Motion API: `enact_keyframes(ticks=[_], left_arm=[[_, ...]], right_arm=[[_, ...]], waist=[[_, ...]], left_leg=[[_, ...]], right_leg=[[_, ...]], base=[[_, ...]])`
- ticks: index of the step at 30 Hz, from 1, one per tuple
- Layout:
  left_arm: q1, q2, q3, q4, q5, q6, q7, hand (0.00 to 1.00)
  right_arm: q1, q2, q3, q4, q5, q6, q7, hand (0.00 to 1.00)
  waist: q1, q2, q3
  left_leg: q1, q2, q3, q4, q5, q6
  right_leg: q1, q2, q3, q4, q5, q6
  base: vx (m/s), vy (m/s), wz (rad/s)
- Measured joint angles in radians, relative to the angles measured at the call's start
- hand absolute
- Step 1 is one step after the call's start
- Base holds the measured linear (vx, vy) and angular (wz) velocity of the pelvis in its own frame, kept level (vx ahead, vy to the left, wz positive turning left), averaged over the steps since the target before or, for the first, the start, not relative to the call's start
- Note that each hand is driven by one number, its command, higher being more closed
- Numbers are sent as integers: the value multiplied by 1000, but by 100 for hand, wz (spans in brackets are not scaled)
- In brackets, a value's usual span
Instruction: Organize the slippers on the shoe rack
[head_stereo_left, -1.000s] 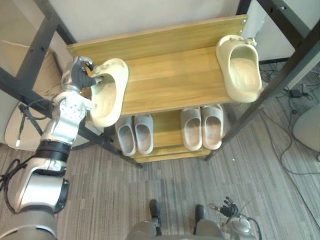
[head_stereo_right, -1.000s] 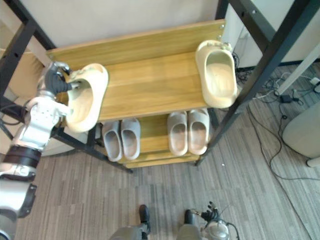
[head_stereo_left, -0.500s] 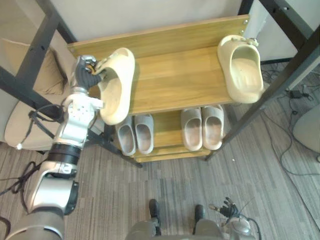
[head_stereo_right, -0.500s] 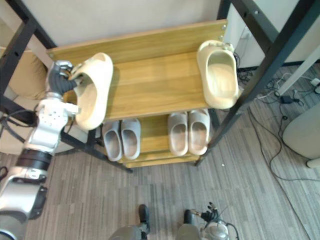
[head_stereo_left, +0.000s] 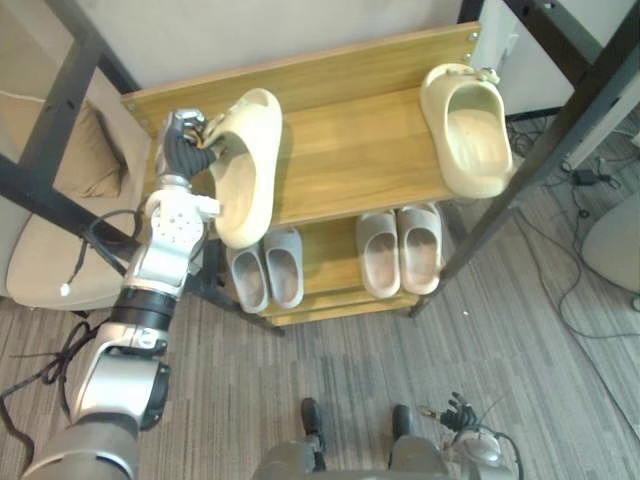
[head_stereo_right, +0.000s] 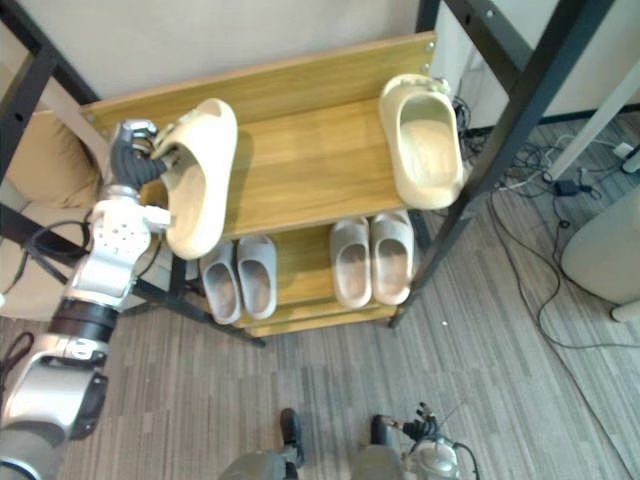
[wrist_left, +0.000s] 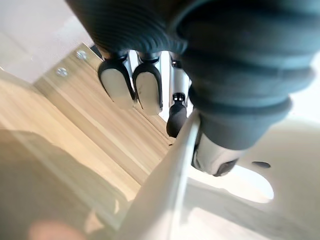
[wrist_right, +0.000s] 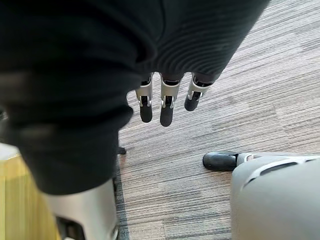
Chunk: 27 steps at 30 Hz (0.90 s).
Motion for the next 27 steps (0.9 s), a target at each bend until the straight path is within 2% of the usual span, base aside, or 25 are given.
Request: enact_keyframes(ticks=[11, 15, 20, 27], left_arm=[[-160, -2, -22, 70, 66, 35, 5, 100], [-208, -38, -26, 121, 81, 45, 20, 100], [-277, -43, -50, 162, 100, 56, 21, 100], [-282, -82, -50, 180, 120, 63, 22, 100]], right_arm=[[-14, 0, -6, -3, 12, -2, -12, 0], [-15, 1, -6, -5, 12, -11, -14, 0], [-15, 1, -6, -6, 12, -11, -21, 0], [-15, 1, -5, -5, 12, -12, -22, 0]], waist=[[-42, 2, 1], [-53, 2, 1], [-74, 2, 0], [-95, 3, 0]], left_leg=[[-36, 1, 39, 0, 0, 0], [-36, 1, 42, 0, 0, 0], [-61, 0, 43, 0, 0, 0], [-61, -1, 43, 0, 3, 3]], right_leg=[[-63, 1, 73, -4, 28, 6], [-78, 0, 101, -7, 38, 6], [-117, 0, 124, -3, 54, 11], [-119, -1, 129, -3, 60, 11]], base=[[-4, 6, -18], [-13, 3, -18], [-46, 3, -12], [-7, 3, -2]])
